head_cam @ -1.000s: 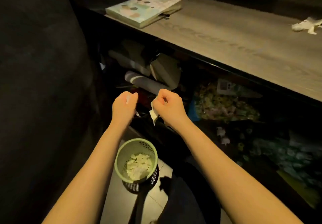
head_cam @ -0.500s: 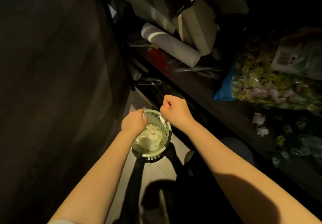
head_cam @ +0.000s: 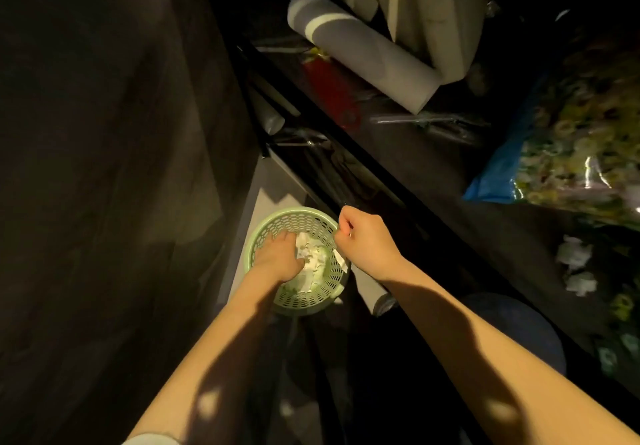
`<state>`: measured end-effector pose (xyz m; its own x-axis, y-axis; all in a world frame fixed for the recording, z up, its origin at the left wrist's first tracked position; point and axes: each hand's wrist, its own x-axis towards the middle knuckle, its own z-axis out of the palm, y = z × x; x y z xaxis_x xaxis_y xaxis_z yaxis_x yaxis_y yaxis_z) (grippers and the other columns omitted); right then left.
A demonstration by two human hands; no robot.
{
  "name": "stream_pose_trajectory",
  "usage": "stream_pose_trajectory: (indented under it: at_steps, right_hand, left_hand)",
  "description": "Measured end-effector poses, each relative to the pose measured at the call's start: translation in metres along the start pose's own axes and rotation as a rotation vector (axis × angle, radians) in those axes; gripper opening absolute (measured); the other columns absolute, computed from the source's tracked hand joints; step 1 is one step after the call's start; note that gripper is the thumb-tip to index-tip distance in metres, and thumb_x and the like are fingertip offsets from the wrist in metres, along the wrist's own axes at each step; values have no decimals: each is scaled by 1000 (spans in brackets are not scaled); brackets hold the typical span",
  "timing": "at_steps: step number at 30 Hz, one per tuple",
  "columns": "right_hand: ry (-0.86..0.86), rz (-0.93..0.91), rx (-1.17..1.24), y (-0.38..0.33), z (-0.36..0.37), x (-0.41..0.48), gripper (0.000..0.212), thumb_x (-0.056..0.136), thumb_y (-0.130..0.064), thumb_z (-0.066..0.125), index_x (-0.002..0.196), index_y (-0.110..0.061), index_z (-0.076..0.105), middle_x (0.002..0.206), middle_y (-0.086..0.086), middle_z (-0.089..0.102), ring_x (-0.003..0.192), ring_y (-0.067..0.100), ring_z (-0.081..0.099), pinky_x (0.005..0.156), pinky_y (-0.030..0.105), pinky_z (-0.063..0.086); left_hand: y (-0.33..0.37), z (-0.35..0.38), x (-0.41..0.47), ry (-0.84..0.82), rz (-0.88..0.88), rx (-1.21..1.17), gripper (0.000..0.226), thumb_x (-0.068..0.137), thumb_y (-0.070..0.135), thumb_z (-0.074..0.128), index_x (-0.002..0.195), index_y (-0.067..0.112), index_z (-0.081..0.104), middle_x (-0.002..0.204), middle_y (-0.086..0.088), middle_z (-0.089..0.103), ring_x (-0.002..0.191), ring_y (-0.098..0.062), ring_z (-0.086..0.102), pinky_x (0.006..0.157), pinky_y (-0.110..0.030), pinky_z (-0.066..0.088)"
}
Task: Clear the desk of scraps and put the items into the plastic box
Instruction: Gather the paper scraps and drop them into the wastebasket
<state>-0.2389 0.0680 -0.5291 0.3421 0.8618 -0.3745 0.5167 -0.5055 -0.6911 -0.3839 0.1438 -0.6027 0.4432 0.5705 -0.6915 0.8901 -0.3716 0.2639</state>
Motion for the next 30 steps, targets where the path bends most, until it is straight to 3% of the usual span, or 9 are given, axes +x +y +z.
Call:
stream_pose_trajectory:
  at_steps: [6, 8, 10, 12, 18, 24, 30]
  right_hand:
    - [-113, -17, -220, -3, 28, 20, 28, 88, -10, 45, 64, -20, 33, 65, 4, 46, 66, 30, 47, 60, 40, 36]
    - [-209, -30, -320, -8, 40, 27, 9, 90, -12, 44, 82, -15, 49, 82, 11, 56, 80, 31, 53, 66, 34, 34]
    - [-313, -61, -425, -9, 53, 35, 24, 92, -14, 44, 113, -8, 54, 108, 15, 61, 102, 31, 56, 79, 35, 39]
    - [-385, -56, -463, -7, 66, 41, 35, 94, -15, 42, 128, -8, 48, 125, 15, 57, 116, 31, 52, 95, 36, 39]
    - [-430, -57, -516, -4, 86, 54, 39, 94, -25, 50, 130, -12, 46, 130, 11, 52, 118, 30, 52, 99, 39, 43]
    - [-532, -13, -553, 7, 80, 50, 64, 92, -26, 55, 148, -21, 25, 157, 7, 21, 139, 32, 29, 111, 46, 33]
    - [-481, -5, -527, 1, 59, 38, 61, 88, -31, 58, 142, -20, 34, 142, 9, 44, 126, 32, 47, 101, 45, 43]
  left_hand:
    - [-17, -30, -7, 36, -55, 37, 41, 90, 35, 49, 125, 14, 49, 130, -11, 54, 120, -32, 49, 96, -43, 41]
    - [-23, -42, -13, 82, -44, 75, 39, 90, 33, 48, 124, 13, 49, 128, -12, 55, 118, -31, 50, 94, -44, 42]
    - [-30, -52, -19, 108, -53, 86, 39, 90, 32, 48, 125, 13, 49, 128, -11, 54, 117, -31, 49, 92, -43, 42]
    - [-36, -59, -24, 111, -73, 80, 40, 91, 32, 47, 126, 13, 48, 129, -11, 52, 118, -31, 48, 91, -42, 42]
    - [-40, -63, -32, 96, -75, 63, 38, 94, 34, 47, 125, 12, 47, 129, -13, 51, 118, -31, 47, 92, -43, 43]
    - [-40, -59, -36, 51, -64, 117, 44, 94, 38, 46, 130, 13, 43, 133, -11, 49, 122, -29, 45, 94, -43, 42]
    - [-33, -62, -47, 59, -80, 128, 43, 92, 37, 48, 127, 13, 46, 131, -10, 51, 120, -30, 47, 93, -44, 42]
